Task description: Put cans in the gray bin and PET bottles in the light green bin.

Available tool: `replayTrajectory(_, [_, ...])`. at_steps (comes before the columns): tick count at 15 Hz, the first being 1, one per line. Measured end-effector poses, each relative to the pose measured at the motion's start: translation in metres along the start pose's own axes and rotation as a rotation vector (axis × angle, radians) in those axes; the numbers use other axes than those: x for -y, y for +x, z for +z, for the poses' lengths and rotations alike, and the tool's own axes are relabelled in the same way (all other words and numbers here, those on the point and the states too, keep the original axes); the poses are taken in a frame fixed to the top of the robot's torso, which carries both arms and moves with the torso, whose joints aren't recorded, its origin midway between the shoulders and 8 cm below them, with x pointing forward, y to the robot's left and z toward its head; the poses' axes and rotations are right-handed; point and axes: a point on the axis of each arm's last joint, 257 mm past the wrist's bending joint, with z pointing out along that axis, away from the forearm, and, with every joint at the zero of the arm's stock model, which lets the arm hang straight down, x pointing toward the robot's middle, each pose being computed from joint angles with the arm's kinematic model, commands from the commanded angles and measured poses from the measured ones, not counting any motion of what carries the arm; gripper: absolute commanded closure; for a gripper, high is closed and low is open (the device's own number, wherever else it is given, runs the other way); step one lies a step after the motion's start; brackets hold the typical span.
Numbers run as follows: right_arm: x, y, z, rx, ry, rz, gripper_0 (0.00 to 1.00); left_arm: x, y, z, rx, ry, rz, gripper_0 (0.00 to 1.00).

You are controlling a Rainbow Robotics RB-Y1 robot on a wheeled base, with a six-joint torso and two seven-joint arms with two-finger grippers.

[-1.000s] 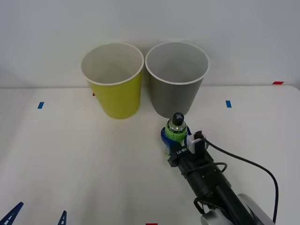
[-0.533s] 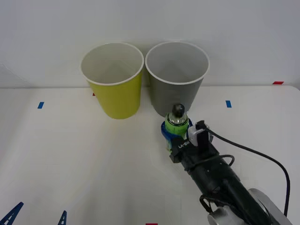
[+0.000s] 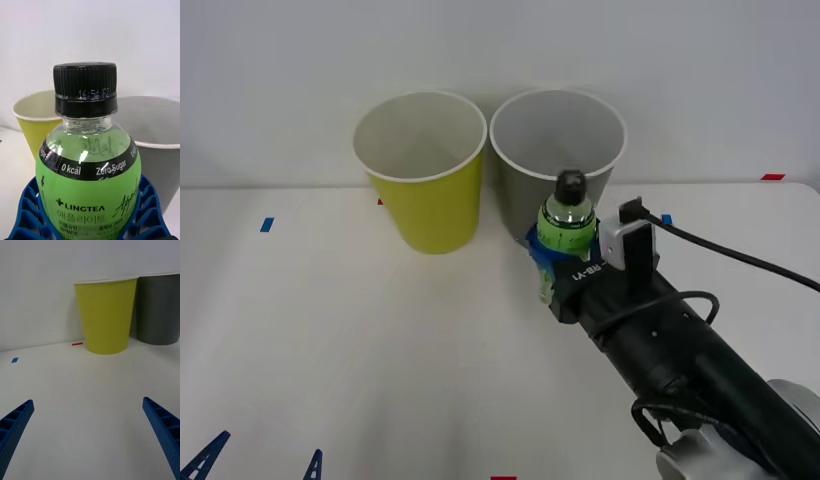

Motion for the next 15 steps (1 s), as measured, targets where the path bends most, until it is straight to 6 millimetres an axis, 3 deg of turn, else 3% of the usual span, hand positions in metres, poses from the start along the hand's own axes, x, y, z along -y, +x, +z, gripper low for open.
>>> replayTrajectory(4, [-0.002,-0.030,0.010,0.025,0.039,0.036,1.00,0.000,0.000,0.000,0.000,0.000,0.000,0.00])
replayTrajectory(7, [-0.015,-0.063,0.016,0.053,0.023,0.099,1.00,0.000,0.000,0.000,0.000,0.000,0.000,0.00])
replayTrajectory(15, [-0.027,-0.106,0.042,0.047,0.033,0.122,1.00,0.000,0.000,0.000,0.000,0.000,0.000,0.00])
